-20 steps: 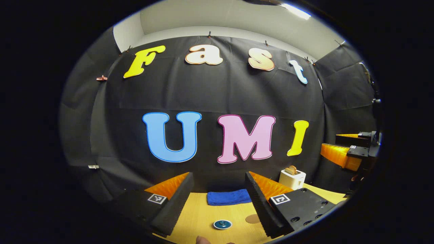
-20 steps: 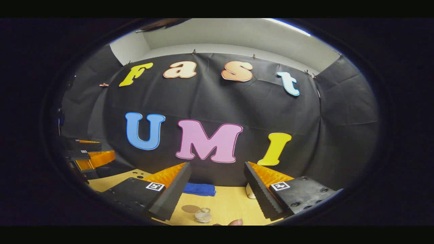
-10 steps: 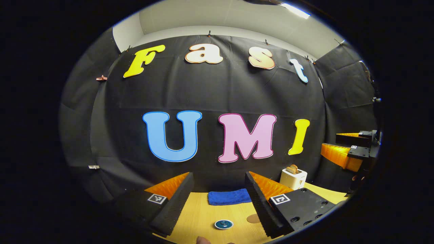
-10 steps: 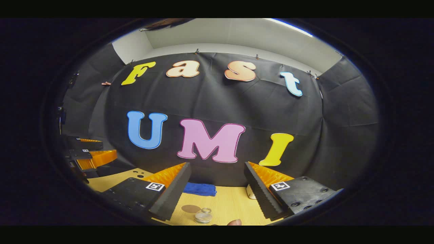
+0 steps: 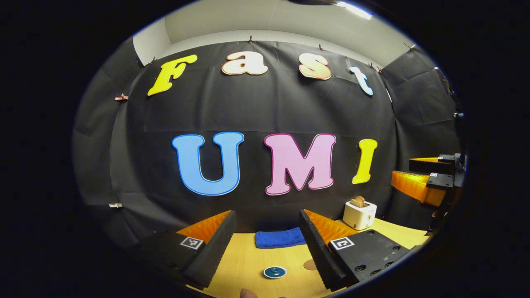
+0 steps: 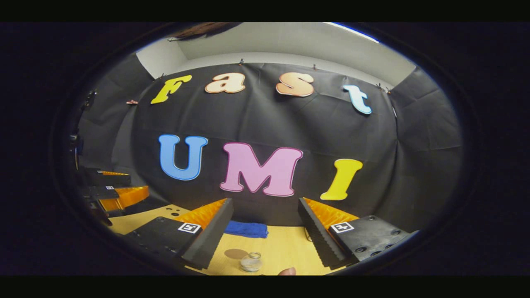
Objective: Open the teacup lid with one hand, grasp the water bottle and pour water into the teacup with the other hand; after pouring, place the water bottle on the coaster and then close the teacup lid.
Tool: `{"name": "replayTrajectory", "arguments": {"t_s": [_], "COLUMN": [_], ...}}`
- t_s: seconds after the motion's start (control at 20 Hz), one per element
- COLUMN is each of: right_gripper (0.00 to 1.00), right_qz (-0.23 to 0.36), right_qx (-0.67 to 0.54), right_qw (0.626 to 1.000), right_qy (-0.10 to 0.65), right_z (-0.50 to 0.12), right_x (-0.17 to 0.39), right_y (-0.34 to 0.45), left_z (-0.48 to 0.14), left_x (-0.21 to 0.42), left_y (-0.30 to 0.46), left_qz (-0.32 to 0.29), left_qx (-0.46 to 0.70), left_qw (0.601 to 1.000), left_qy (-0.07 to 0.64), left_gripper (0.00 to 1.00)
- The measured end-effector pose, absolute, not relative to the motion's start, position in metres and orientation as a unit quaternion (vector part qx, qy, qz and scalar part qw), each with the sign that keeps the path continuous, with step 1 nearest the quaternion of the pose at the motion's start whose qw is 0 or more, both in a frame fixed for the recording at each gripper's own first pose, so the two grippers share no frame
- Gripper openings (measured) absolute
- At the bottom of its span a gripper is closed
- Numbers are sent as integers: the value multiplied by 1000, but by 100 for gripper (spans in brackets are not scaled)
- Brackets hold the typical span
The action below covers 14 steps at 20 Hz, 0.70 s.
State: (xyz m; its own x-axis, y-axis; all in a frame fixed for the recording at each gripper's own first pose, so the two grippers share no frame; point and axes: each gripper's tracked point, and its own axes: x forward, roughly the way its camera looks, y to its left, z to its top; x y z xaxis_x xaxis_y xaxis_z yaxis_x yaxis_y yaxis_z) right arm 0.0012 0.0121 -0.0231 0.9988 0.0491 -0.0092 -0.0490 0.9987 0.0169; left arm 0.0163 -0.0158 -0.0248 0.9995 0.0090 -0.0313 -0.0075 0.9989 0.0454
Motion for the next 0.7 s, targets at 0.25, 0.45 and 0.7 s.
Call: {"name": "replayTrajectory", "arguments": {"t_s": [0.25, 0.45, 0.7], "right_gripper": [98, 96, 96], "right_qz": [37, 48, 61], "right_qx": [11, -9, -21], "right_qw": [999, 998, 996], "right_qy": [32, 50, 60], "right_z": [-74, -114, -151], "right_x": [6, 14, 16], "right_y": [24, 35, 46], "left_z": [-100, -165, -265], "left_x": [30, 66, 95], "left_y": [-18, -21, -23], "left_qz": [-11, -8, 10], "left_qx": [28, 22, 38], "left_qw": [999, 999, 996], "left_qy": [39, 40, 79], "left_gripper": [94, 93, 92]}}
